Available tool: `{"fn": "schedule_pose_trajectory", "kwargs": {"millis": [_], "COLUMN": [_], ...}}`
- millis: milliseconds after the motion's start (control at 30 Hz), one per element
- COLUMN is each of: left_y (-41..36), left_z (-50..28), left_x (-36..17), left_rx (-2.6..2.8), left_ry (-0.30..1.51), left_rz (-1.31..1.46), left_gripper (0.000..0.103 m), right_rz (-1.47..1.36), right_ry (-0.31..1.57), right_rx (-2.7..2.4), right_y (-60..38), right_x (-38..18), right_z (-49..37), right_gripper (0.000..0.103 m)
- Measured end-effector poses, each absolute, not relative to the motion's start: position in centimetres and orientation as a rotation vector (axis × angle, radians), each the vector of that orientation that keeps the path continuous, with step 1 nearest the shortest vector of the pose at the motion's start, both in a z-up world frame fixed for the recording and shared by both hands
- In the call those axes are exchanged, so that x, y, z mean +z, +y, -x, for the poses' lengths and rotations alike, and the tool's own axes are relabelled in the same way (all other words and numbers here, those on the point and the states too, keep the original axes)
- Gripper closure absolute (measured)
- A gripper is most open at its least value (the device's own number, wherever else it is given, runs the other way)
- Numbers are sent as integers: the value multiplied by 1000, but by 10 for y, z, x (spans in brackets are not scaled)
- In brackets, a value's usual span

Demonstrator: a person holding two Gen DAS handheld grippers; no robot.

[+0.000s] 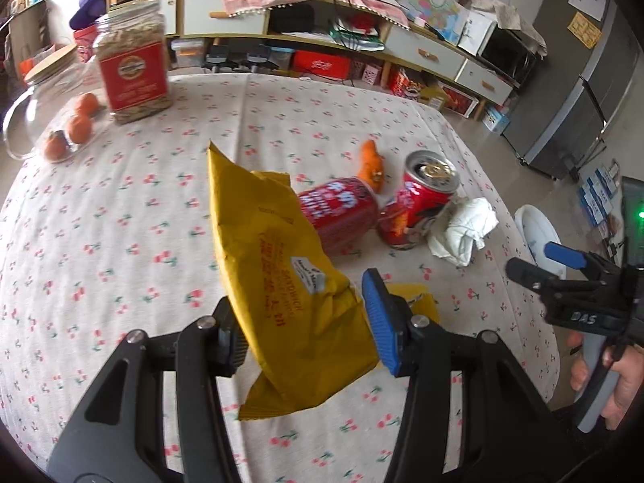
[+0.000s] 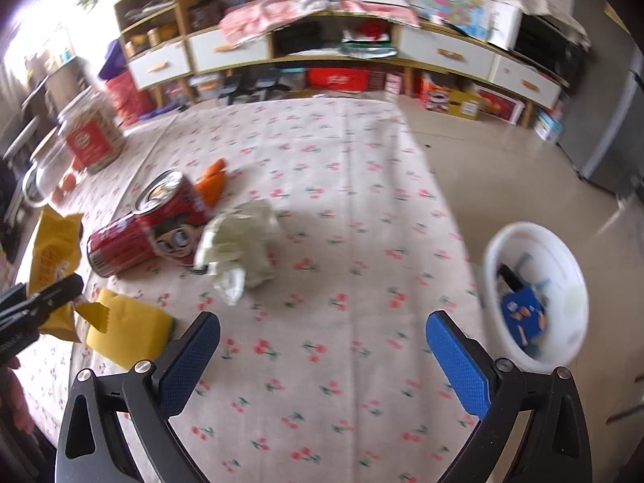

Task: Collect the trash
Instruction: 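Grasp the crumpled white paper with the right tool while the left tool holds the yellow bag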

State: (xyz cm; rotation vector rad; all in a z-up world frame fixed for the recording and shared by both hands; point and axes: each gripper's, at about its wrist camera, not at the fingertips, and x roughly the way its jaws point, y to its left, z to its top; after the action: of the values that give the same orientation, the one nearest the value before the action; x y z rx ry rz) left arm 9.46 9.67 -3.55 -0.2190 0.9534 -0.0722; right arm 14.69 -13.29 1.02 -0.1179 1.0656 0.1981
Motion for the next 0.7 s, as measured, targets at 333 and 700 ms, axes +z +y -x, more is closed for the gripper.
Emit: {"fn": "schedule_pose_trajectory", "kwargs": {"millis": [333,700], "left_y": [116,117], "left_z": [-88,-86], "left_x": [-36,-37], "left_rx": [-57,-54], "left_ry": [948,957], "left_rz": [233,235], "left_gripper": [50,50], "right_rz": [194,207], "right_ry": [1075,1083], "right_rx": [271,341], "right_y": [-93,-79], "right_x": [-16,-34], "right_z": [-167,-182], "right_gripper": [3,45]}}
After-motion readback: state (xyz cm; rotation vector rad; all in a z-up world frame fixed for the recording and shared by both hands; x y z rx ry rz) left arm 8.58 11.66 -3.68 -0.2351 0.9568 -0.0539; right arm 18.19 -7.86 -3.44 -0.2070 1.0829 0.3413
